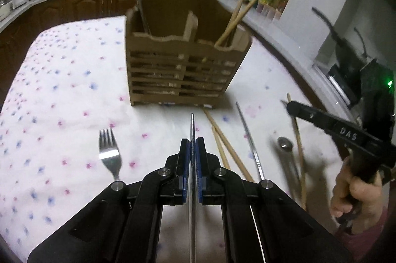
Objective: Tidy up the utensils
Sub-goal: 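Lift both held chopsticks and carry them above the wooden holder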
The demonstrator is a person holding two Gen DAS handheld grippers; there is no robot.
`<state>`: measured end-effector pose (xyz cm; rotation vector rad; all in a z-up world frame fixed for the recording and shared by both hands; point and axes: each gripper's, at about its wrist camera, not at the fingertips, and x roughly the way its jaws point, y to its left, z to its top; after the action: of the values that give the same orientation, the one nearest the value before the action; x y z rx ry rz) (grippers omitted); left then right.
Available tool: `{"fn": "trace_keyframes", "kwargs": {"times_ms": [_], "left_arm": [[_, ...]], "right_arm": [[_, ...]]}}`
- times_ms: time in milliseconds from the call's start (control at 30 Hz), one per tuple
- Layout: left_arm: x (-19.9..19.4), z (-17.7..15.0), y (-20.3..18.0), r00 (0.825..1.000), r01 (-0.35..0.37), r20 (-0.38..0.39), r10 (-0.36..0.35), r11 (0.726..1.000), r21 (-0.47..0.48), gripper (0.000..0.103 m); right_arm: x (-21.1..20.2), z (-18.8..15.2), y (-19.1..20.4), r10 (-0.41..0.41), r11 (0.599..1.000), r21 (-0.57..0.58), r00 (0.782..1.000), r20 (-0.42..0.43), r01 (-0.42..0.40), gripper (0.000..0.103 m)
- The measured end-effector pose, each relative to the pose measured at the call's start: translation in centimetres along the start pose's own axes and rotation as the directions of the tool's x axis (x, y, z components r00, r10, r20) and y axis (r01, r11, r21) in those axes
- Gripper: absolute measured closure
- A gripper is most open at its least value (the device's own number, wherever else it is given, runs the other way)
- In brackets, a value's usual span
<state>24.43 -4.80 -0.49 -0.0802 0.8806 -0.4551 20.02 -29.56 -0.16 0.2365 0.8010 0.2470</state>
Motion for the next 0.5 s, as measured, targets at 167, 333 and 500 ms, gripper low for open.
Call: {"fn": "trace_keyframes", "kwargs": {"times_ms": [167, 333, 500], "left_arm": [[-3.1, 0.0, -0.4, 0.998, 0.012, 0.064, -0.012, 1.0, 0.0, 0.099], [-5.4, -0.4, -0.5, 0.993, 0.022, 0.12, -0.021, 1.0, -0.005, 0.099], [-7.6, -0.8, -0.6, 0.985, 0.023, 0.169, -0.022, 1.0, -0.002, 0.099]], "right_arm": [[-2.4, 0.0, 1.5, 0.004, 1.0, -0.021, 0.998, 0.055, -0.003, 0.098], [-5.2, 0.2, 3.1, 0.008, 0.999, -0.049, 0.993, 0.119, -0.002, 0.098], [-7.4, 0.2, 4.4, 0.019, 0.997, -0.075, 0.985, 0.169, -0.007, 0.098]]}}
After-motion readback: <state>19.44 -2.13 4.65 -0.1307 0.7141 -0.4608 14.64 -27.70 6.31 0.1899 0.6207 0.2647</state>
